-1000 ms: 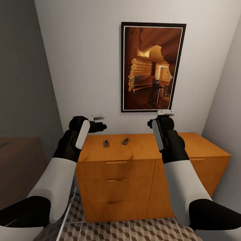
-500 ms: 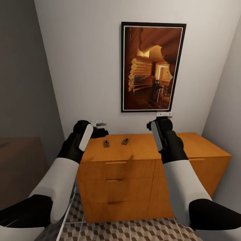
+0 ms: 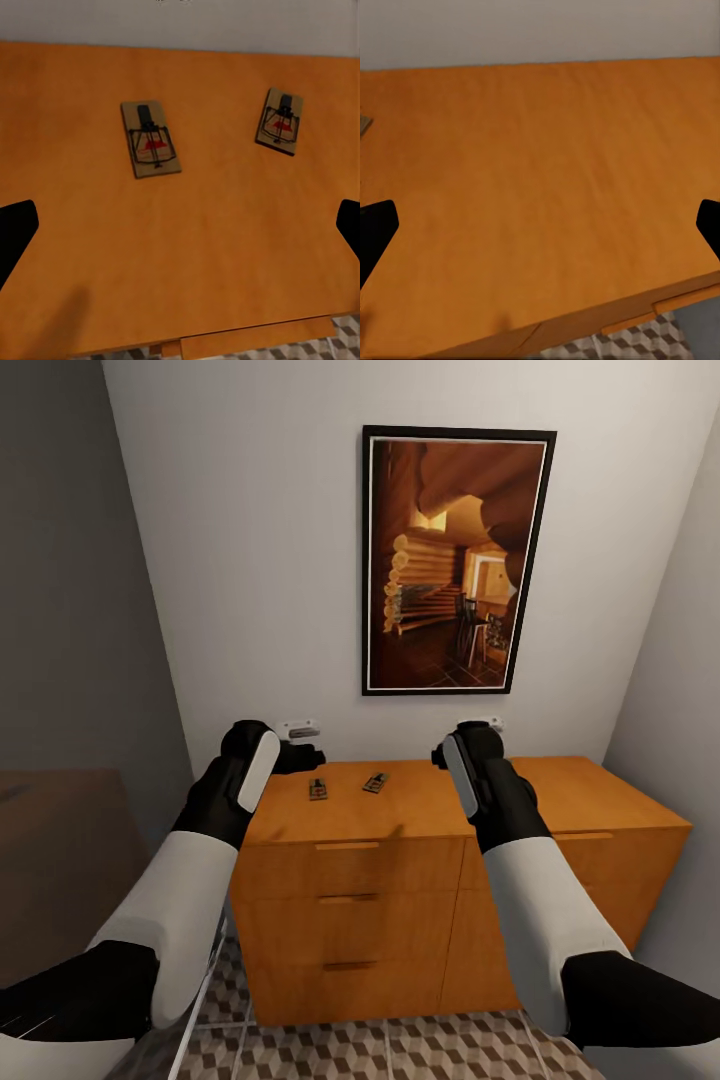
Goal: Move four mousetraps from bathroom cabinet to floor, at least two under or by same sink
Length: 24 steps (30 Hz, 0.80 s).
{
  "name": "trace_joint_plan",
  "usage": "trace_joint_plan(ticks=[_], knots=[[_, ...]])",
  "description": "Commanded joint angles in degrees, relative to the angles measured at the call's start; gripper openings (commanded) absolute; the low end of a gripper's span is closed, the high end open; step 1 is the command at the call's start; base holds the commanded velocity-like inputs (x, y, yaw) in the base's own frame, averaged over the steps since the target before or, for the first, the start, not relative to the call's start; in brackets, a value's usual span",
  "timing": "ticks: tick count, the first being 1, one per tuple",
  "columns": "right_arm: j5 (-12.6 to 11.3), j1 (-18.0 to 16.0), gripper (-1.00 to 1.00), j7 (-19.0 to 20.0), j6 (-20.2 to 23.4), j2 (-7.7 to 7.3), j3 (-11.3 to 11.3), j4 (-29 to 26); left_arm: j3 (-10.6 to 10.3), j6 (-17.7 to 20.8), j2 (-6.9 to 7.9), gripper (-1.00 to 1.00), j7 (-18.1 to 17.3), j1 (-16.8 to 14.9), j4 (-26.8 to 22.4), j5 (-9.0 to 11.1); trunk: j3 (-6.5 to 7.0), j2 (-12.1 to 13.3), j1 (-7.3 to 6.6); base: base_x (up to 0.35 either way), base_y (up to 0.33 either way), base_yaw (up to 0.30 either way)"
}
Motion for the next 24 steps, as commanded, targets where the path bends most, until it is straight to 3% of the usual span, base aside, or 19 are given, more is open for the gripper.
trace_joint_plan(ticks=[1, 10, 18, 24], knots=[[-0.3, 0.0, 1.0, -0.3, 0.2, 0.0, 0.1, 0.1, -0.1, 0.2, -0.01, 1.0, 0.6, 0.0, -0.1, 0.6, -0.07, 0.0, 0.0, 0.0, 0.0, 0.0], [-0.6, 0.0, 1.0, -0.3, 0.2, 0.0, 0.2, -0.1, -0.1, 0.2, -0.33, 1.0, 0.6, 0.0, -0.3, 1.4, -0.07, 0.0, 0.0, 0.0, 0.0, 0.0], [-0.6, 0.0, 1.0, -0.2, 0.2, 0.0, 0.3, -3.1, -0.2, 0.2, -0.5, 1.0, 0.6, 0.0, -0.4, 4.3, -0.07, 0.0, 0.0, 0.0, 0.0, 0.0], [-0.6, 0.0, 1.0, -0.2, 0.2, 0.0, 0.2, -4.2, -0.2, 0.2, -0.53, 1.0, 0.6, 0.0, -0.3, 5.3, -0.07, 0.0, 0.0, 0.0, 0.0, 0.0]])
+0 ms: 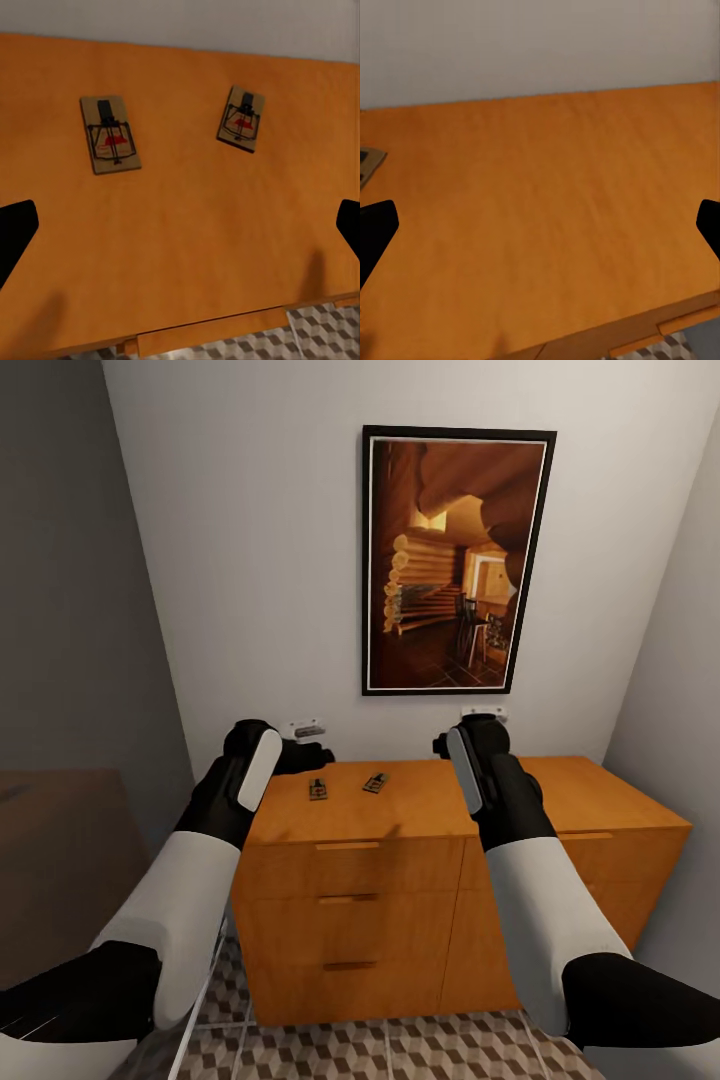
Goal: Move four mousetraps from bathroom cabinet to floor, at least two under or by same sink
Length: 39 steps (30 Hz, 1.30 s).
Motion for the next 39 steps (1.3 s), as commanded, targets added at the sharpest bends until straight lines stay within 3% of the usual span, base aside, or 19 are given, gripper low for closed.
trace_joint_plan(ticks=[1, 16, 39], knots=[[-0.3, -0.1, 1.0, -0.3, 0.2, 0.0, 0.0, -0.1, -0.1, 0.2, 0.01, 1.0, 0.6, 0.0, 0.0, 0.7, -0.07, 0.0, 0.0, 0.0, 0.0, 0.0], [-0.3, -0.1, 1.0, -0.4, 0.2, 0.0, 0.1, 0.1, -0.2, -0.3, -0.04, 1.0, 2.5, 0.0, 5.7, 0.8, -0.07, 0.0, 0.0, 0.0, 0.0, 0.0], [0.0, -0.1, 1.0, -0.4, 0.2, 0.0, -0.1, -0.4, -0.1, -0.3, -0.04, 1.0, 3.8, 0.0, 5.3, 0.3, -0.96, 0.0, 0.0, 0.0, 0.0, 0.0]])
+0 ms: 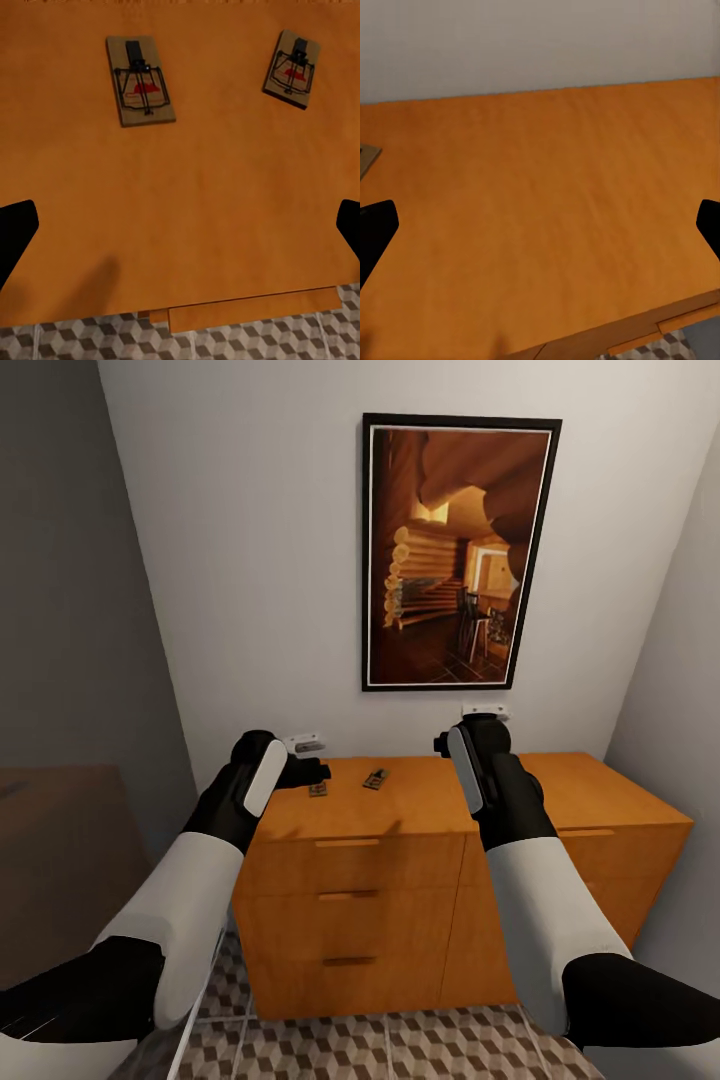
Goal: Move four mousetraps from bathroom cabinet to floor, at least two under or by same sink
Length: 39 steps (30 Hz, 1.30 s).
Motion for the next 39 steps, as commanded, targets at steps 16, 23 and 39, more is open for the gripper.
trace_joint_plan(ticks=[16, 23, 39], knots=[[-0.3, 0.0, 1.0, -0.3, 0.2, 0.0, 0.0, 0.0, 0.0, 0.2, 0.0, 1.0, 0.6, 0.0, -2.8, 0.6, -0.16, 0.0, 0.0, 0.0, 0.0, 0.0], [-0.3, 0.0, 1.0, -0.3, 0.2, 0.0, 0.1, -0.1, 0.1, 0.2, 0.03, 1.0, 0.6, -0.1, -2.9, 0.5, -0.16, 0.0, 0.0, 0.0, 0.0, 0.0], [-0.3, 0.0, 1.0, -0.3, 0.2, 0.0, 0.0, -0.2, 0.1, 0.2, 0.03, 1.0, 0.6, -0.1, -3.0, 0.5, -0.16, 0.0, 0.0, 0.0, 0.0, 0.129]])
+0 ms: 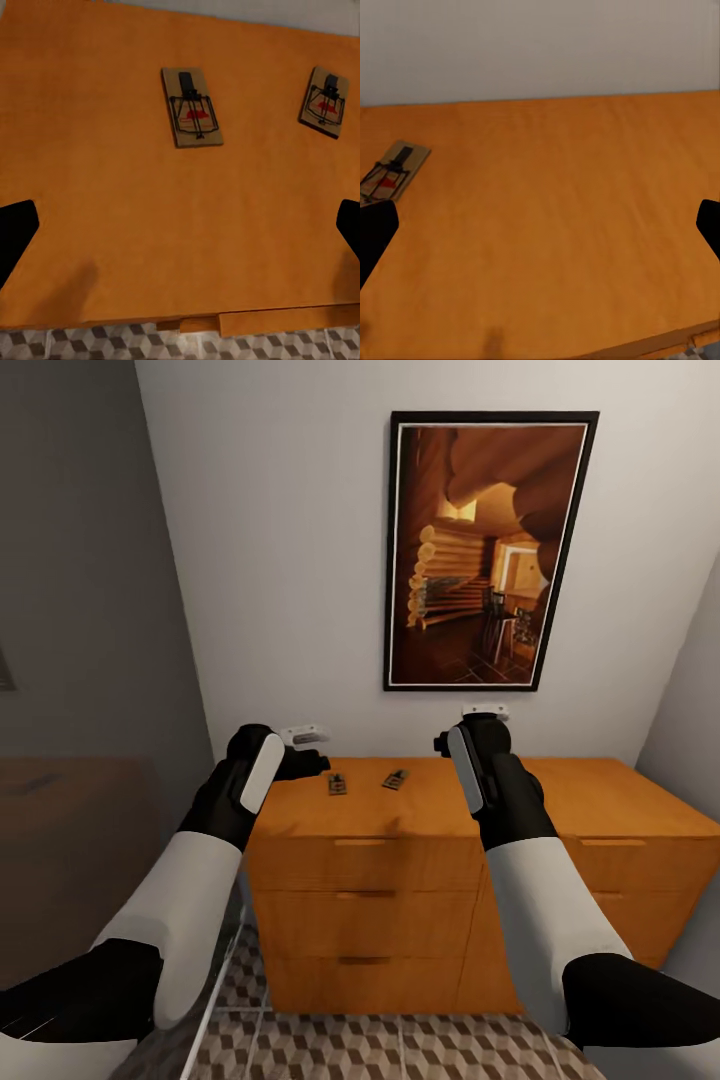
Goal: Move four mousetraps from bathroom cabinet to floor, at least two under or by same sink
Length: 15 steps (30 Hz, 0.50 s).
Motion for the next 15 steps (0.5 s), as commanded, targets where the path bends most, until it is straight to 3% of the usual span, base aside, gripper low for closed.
trace_joint_plan(ticks=[1, 8, 15], knots=[[-0.3, 0.0, 1.0, -0.3, 0.2, 0.0, 0.0, 0.0, -0.1, 0.1, 0.01, 1.0, 0.6, -0.1, 0.0, 0.6, -0.07, 0.0, 0.0, 0.0, 0.0, 0.252], [-0.3, 0.0, 1.0, -0.3, 0.2, 0.0, 0.0, 0.0, -0.1, 0.1, 0.03, 1.0, 0.6, 0.0, -0.2, 0.5, -0.07, 0.0, 0.0, 0.0, 0.0, 0.238], [-0.4, 0.0, 1.0, -0.3, 0.2, 0.0, 0.0, -0.2, 0.0, 0.1, 0.03, 1.0, 0.6, -0.1, -0.3, 0.6, -0.07, 0.0, 0.0, 0.0, 0.0, 0.088]])
